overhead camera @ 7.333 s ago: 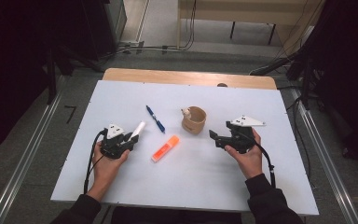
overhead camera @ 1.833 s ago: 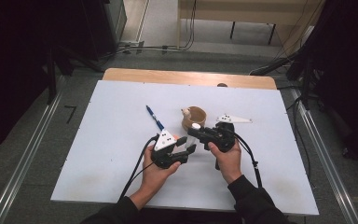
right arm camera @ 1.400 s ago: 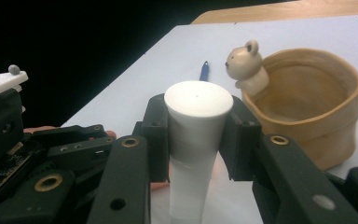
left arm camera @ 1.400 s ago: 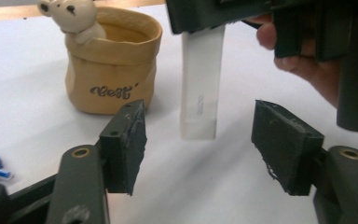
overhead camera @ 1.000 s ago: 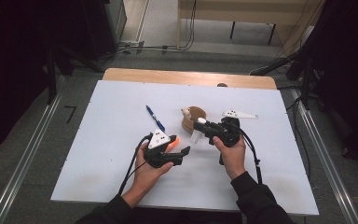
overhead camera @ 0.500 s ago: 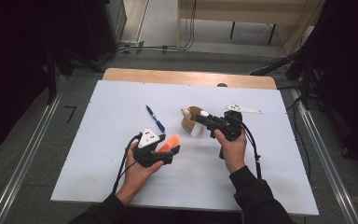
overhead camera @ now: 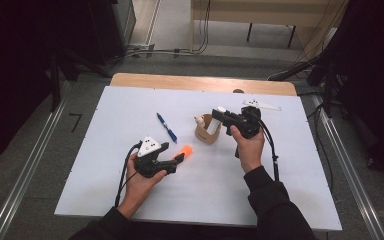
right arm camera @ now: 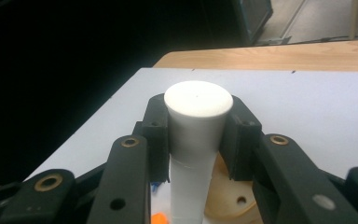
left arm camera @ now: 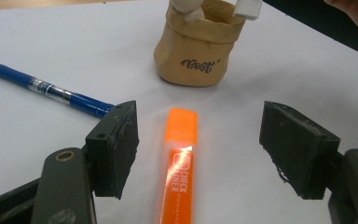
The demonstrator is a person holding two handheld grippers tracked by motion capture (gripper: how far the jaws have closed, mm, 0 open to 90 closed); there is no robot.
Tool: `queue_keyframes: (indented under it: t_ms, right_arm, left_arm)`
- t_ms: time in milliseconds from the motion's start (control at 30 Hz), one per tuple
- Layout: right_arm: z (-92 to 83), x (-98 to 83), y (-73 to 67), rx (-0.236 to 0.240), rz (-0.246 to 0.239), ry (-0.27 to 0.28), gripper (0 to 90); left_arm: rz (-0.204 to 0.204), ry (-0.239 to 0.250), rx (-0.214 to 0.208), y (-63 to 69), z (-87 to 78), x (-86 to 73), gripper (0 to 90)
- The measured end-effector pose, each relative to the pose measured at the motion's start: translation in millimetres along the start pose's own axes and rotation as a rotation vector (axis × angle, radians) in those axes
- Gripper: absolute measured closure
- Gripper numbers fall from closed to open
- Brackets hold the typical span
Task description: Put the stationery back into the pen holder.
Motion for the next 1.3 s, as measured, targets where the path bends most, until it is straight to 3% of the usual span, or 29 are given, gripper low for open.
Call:
queue_keyframes:
  t_ms: [300,633,1067,1300]
  right_arm:
    - [20.8,8.9,8.3,-0.076,-0.009,-0.014,64.2]
    - [44.0,-1.8,14.6,-0.151,-0.050,-0.073,64.2]
    - [54.3,-9.2,13.2,-0.188,-0.115,-0.092,64.2]
    - [58.1,-11.9,12.5,-0.188,-0.120,-0.100,64.0]
  left_arm:
    - [-0.009,-0.003,0.015,-5.4,-1.6,-1.2,28.8]
    - [-0.009,-0.013,0.017,-6.7,0.5,-3.0,28.8]
    - [-0.007,-0.022,0.016,-6.6,2.0,-4.1,28.7]
    - [-0.006,-0.025,0.012,-6.1,2.3,-4.4,28.8]
Point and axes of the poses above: each handheld gripper's, and its own axes: z roughly forward along the jaws, x roughly out of its top, y roughly to its right, the point moved 3 cm from there along z, roughly forward along the jaws, and after that the axes turned 5 degrees about -x, right-handed, at the moved point
